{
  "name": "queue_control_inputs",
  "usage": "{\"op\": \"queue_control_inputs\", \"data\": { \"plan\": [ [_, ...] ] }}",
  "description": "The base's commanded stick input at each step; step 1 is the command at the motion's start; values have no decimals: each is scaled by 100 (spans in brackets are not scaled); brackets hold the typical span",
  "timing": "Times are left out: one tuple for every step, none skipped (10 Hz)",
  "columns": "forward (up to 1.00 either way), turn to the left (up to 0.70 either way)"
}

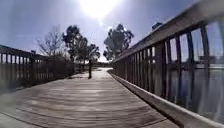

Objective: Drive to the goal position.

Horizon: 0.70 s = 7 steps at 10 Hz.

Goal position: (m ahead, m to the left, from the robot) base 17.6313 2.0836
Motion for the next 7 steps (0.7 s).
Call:
{"op": "queue_control_inputs", "data": {
  "plan": [
    [70,0],
    [70,0],
    [70,0],
    [70,0],
    [70,0],
    [70,0],
    [70,0]
  ]
}}
